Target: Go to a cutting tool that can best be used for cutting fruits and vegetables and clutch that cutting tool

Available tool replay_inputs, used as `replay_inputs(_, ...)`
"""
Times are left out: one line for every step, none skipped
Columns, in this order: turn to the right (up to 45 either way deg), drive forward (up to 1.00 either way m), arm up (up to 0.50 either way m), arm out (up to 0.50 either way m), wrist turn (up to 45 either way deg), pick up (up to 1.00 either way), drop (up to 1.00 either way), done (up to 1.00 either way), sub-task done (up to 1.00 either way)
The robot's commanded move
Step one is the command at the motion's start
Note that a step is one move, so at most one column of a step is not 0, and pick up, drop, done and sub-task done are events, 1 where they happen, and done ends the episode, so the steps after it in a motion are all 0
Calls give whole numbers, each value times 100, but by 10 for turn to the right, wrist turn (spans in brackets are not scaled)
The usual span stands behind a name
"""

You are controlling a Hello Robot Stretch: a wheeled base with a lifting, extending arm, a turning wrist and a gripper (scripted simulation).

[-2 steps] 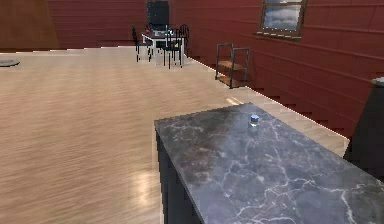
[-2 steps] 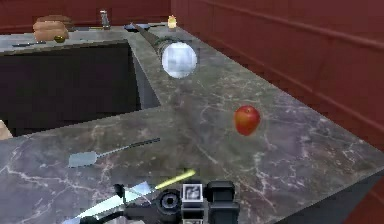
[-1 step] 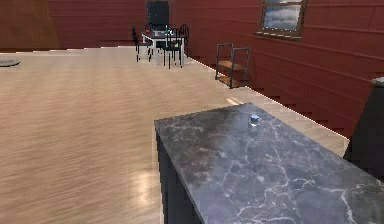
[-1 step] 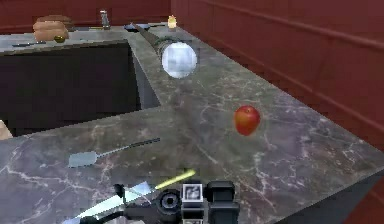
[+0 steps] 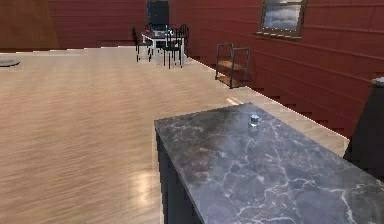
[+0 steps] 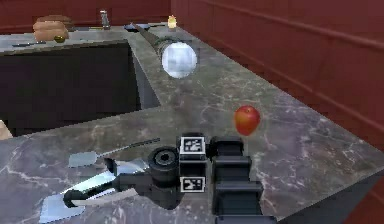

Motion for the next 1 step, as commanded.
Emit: replay_inputs(0, 0, 0, 0, 0, 0, 0, 100, 0)
